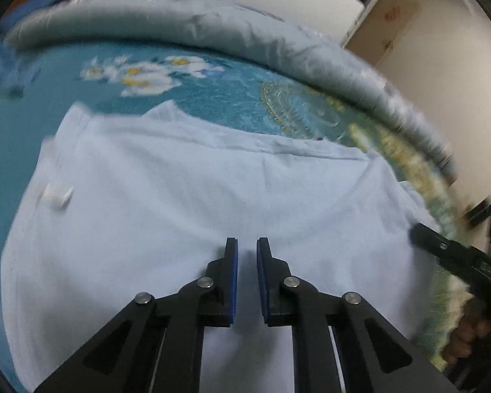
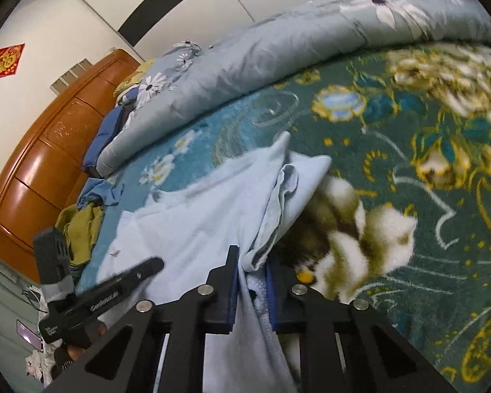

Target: Fold clothes

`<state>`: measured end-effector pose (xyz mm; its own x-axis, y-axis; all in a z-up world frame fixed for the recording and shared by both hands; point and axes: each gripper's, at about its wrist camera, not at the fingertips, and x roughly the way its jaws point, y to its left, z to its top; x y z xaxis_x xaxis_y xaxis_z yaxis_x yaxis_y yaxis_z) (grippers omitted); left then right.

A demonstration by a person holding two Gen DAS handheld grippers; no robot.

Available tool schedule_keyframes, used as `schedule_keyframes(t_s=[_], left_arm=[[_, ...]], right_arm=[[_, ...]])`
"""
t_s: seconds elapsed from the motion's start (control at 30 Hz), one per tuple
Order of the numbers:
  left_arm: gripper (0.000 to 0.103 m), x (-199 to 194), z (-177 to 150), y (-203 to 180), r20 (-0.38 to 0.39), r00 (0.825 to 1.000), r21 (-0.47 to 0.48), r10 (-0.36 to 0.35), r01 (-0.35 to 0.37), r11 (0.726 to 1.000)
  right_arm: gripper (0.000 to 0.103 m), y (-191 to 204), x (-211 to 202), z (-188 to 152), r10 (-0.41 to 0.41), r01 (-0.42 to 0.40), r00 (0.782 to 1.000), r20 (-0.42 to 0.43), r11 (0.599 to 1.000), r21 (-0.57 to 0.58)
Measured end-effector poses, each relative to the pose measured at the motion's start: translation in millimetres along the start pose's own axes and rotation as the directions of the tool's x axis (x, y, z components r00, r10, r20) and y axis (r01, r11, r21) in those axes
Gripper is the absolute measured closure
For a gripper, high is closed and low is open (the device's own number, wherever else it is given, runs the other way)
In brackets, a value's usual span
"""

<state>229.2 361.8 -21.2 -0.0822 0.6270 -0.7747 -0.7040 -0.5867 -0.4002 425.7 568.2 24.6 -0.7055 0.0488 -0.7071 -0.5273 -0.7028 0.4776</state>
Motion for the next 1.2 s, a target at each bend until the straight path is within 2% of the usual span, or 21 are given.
schedule_keyframes(t_s=[0.17,0.3,0.43,0.53,0.6,0.8,0.9,0.97,1.07,1.13,1.2], left_arm=[[0.091,-41.4,-33.9,30.2,0.042,0.998,-0.071,-0.044,0.047,0.996],[0.091,-75.2,-55.8,61.3,0.086,0.995,-0.114,-0.054,0.064,0.991],[0.091,-103.9,-66.8,96.7,0.145,0.988,-0.191,-0.046,0.074,0.979],[0.091,-123.3,-75.1,123.9,0.181,0.983,-0.250,-0.032,0.078,0.965],[0.091,-128.0,-81.8,141.2,0.176,0.984,-0.282,-0.020,0.070,0.957],[0.091,-137.7,-98.3,179.8,0.188,0.982,-0.370,0.012,0.060,0.927],[0.091,-136.2,-101.3,186.9,0.185,0.983,-0.391,0.011,0.063,0.918],[0.091,-134.8,-99.5,184.5,0.194,0.981,-0.395,-0.018,0.095,0.914],[0.091,-136.6,-91.0,167.9,0.219,0.972,-0.349,-0.085,0.159,0.923],[0.089,-138.1,-83.7,153.4,0.234,0.964,-0.304,-0.128,0.198,0.932],[0.078,-138.7,-74.0,136.5,0.248,0.954,-0.261,-0.167,0.231,0.937]], right_arm=[[0.088,58.4,-15.3,18.5,-0.068,0.068,0.998,-0.003,0.991,-0.113],[0.088,116.9,-16.2,26.3,-0.120,0.115,0.993,-0.007,0.968,-0.221],[0.088,183.8,-0.1,25.1,-0.144,0.133,0.990,-0.011,0.940,-0.313],[0.088,228.2,36.1,10.6,-0.141,0.120,0.989,-0.039,0.933,-0.340],[0.088,247.0,66.3,-7.9,-0.140,0.106,0.987,-0.076,0.932,-0.347],[0.088,270.9,137.6,-59.4,-0.172,0.095,0.968,-0.181,0.924,-0.370],[0.084,275.5,140.9,-68.7,-0.181,0.101,0.967,-0.177,0.917,-0.386],[0.084,278.9,133.6,-69.9,-0.132,0.049,0.972,-0.193,0.921,-0.386],[0.084,279.6,108.4,-66.6,0.025,-0.105,0.973,-0.230,0.933,-0.344],[0.084,274.0,86.9,-60.9,0.066,-0.128,0.979,-0.194,0.937,-0.325],[0.084,260.0,62.2,-53.0,0.086,-0.126,0.986,-0.144,0.947,-0.296]])
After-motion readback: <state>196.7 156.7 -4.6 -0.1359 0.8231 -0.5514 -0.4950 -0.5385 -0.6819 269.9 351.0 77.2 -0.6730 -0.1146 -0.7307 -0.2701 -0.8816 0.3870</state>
